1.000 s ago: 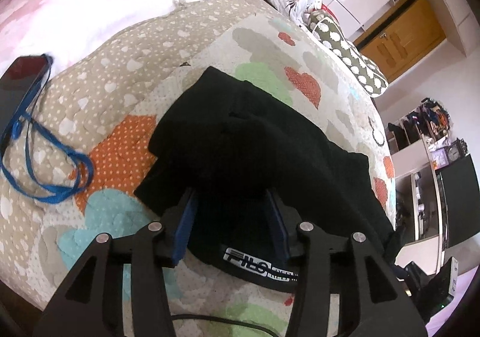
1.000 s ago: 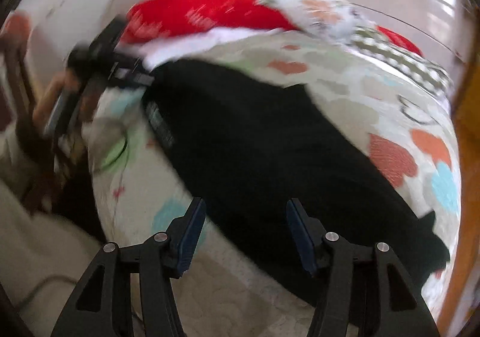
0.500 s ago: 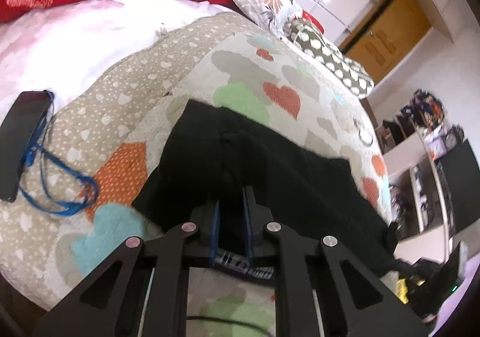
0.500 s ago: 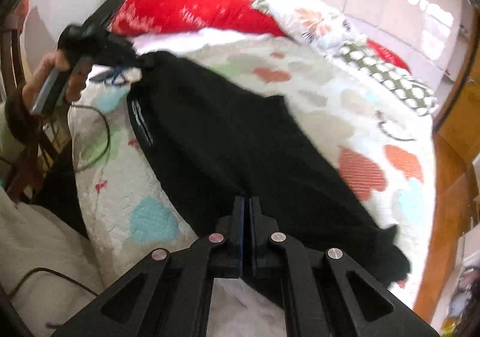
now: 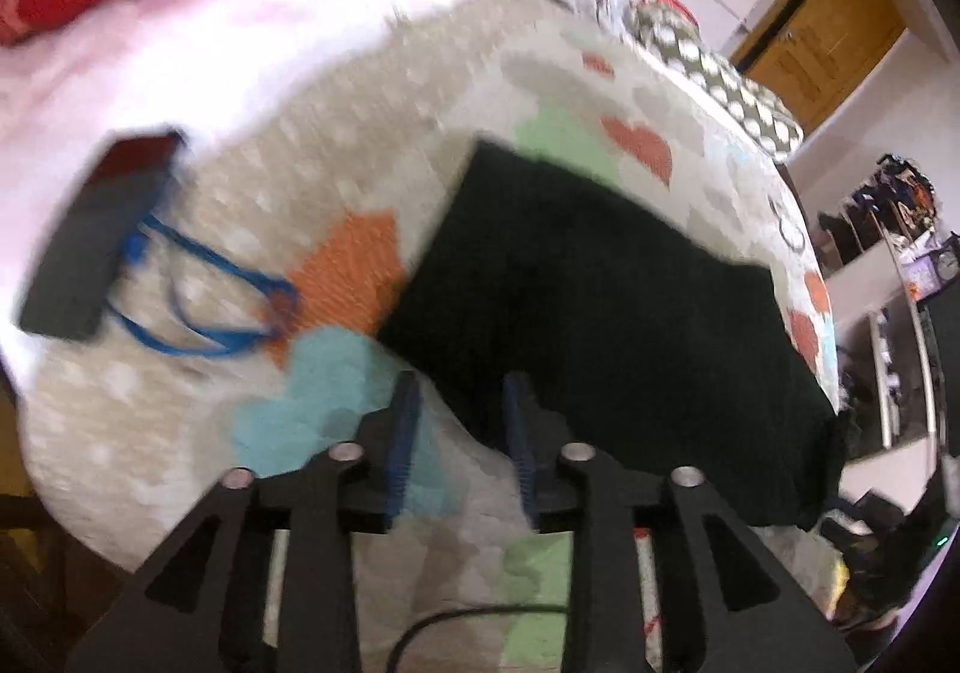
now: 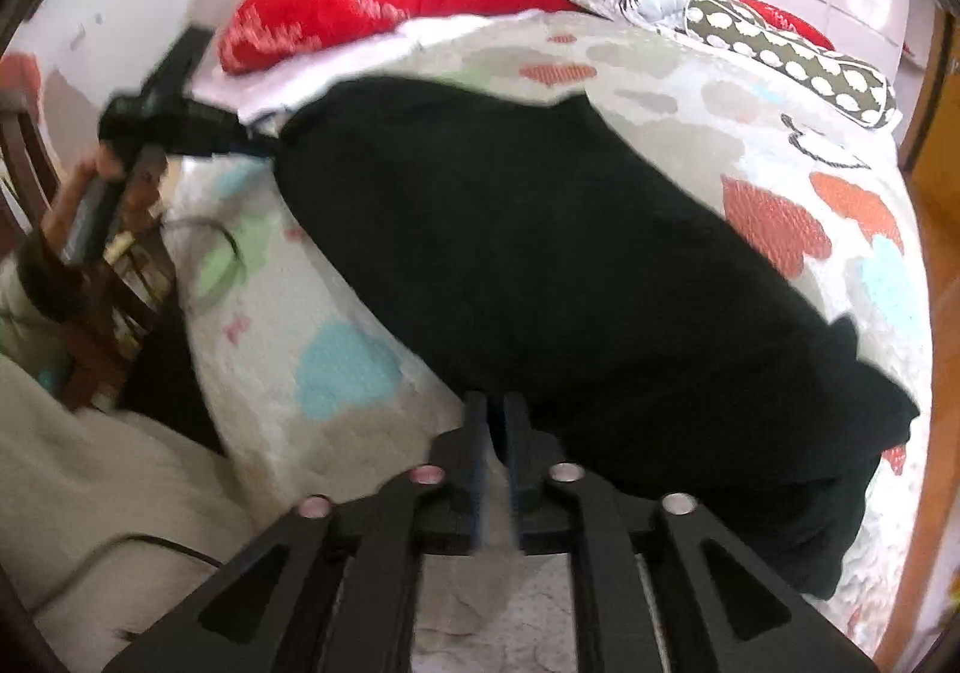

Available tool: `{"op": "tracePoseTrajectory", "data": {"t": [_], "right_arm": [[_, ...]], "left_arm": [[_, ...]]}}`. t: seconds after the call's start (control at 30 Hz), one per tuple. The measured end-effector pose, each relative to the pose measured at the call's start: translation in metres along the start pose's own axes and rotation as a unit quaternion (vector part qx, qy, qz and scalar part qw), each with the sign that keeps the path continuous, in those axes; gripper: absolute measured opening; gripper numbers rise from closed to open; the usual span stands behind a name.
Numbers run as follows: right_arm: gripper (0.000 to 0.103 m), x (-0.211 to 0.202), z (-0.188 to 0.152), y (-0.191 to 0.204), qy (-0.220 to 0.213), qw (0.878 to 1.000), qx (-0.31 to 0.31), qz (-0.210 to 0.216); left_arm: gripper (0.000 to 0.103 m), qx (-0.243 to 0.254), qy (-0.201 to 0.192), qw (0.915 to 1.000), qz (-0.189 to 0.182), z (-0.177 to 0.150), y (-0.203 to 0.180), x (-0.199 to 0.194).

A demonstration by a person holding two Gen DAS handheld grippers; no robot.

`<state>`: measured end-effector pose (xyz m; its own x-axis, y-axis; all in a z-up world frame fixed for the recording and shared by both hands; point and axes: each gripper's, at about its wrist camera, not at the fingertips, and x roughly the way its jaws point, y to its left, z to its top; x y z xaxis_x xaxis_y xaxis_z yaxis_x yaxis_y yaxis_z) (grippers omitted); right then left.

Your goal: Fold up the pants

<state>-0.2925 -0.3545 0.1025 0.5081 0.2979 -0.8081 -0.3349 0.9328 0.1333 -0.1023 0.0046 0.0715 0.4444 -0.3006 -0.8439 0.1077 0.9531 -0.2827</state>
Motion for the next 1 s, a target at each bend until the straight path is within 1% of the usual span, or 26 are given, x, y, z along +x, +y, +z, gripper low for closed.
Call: {"op": "tracePoseTrajectory", "data": {"t": [0.03,0.07,0.1,0.17,0.23,0.27,0.3,0.37,0.4,0.47,0.5,0.53,0.57,0.6,0.67,0.7,0.73,0.77,0.83,0.87,0.93,0.97,1.0], "right_arm": [[0.043,-0.004,0.007,-0.001,-0.013,1.000,0.002,0.003],[0.045,-0.006,0.016,-0.001,-0.026,1.000,0.003,0.007],[0.046,-0.007,0.028,-0.002,-0.041,0.999,0.003,0.006],[0.047,0.000,0.051,-0.004,-0.063,0.998,0.002,-0.017],[0.047,0.017,0.078,-0.010,-0.078,0.996,0.016,-0.046],[0.047,0.027,0.089,-0.015,-0.083,0.995,0.024,-0.053],[0.047,0.040,0.101,-0.019,-0.087,0.994,0.027,-0.061],[0.047,0.071,0.121,-0.028,-0.078,0.993,0.034,-0.079],[0.046,0.090,0.131,-0.033,-0.069,0.994,0.043,-0.073],[0.045,0.113,0.141,-0.040,-0.057,0.995,0.048,-0.070],[0.038,0.126,0.145,-0.042,-0.048,0.995,0.047,-0.074],[0.027,0.139,0.149,-0.046,-0.037,0.995,0.043,-0.079],[0.001,0.150,0.152,-0.050,-0.023,0.995,0.042,-0.084],[0.002,0.155,0.152,-0.054,-0.020,0.995,0.047,-0.085],[0.002,0.153,0.155,-0.066,-0.037,0.994,0.073,-0.077],[0.002,0.151,0.156,-0.069,-0.047,0.992,0.081,-0.080],[0.001,0.153,0.157,-0.072,-0.053,0.991,0.083,-0.093],[0.001,0.159,0.155,-0.074,-0.050,0.990,0.088,-0.100],[0.001,0.176,0.152,-0.079,-0.028,0.990,0.101,-0.092],[0.001,0.176,0.151,-0.078,-0.031,0.990,0.100,-0.094],[0.004,0.164,0.151,-0.077,-0.040,0.989,0.106,-0.094],[0.007,0.152,0.150,-0.077,-0.042,0.988,0.117,-0.092],[0.015,0.142,0.148,-0.076,-0.044,0.987,0.124,-0.088]], "left_arm": [[0.043,-0.001,-0.015,0.9999,0.005,0.005,0.001,-0.008],[0.048,-0.001,-0.030,0.9995,0.005,0.008,0.002,-0.018],[0.049,0.003,-0.040,0.9992,0.003,0.012,0.000,-0.024],[0.053,0.018,-0.048,0.9987,-0.004,0.017,-0.006,-0.029],[0.054,0.030,-0.050,0.9983,-0.007,0.020,-0.015,-0.025],[0.054,0.037,-0.045,0.9983,-0.009,0.021,-0.020,-0.018],[0.054,0.042,-0.040,0.9982,-0.012,0.021,-0.025,-0.011],[0.054,0.047,-0.029,0.9984,-0.010,0.022,-0.034,0.008],[0.053,0.049,-0.024,0.9985,-0.007,0.022,-0.038,0.015],[0.054,0.059,-0.023,0.9980,0.003,0.022,-0.044,0.028],[0.054,0.064,-0.024,0.9976,0.012,0.021,-0.046,0.033],[0.054,0.069,-0.022,0.9972,0.020,0.021,-0.047,0.038],[0.054,0.071,-0.018,0.9970,0.025,0.021,-0.047,0.044],[0.053,0.071,-0.015,0.9970,0.028,0.021,-0.046,0.048],[0.054,0.067,-0.017,0.9970,0.034,0.023,-0.042,0.054],[0.055,0.066,-0.019,0.9969,0.037,0.023,-0.040,0.056],[0.058,0.065,-0.018,0.9969,0.041,0.023,-0.039,0.060],[0.059,0.066,-0.018,0.9967,0.044,0.022,-0.039,0.063],[0.060,0.074,-0.023,0.9955,0.055,0.021,-0.043,0.063],[0.060,0.075,-0.025,0.9953,0.057,0.021,-0.045,0.062],[0.060,0.073,-0.027,0.9954,0.056,0.021,-0.047,0.056],[0.060,0.070,-0.030,0.9960,0.048,0.021,-0.050,0.049],[0.060,0.070,-0.037,0.9962,0.038,0.022,-0.053,0.043]]}}
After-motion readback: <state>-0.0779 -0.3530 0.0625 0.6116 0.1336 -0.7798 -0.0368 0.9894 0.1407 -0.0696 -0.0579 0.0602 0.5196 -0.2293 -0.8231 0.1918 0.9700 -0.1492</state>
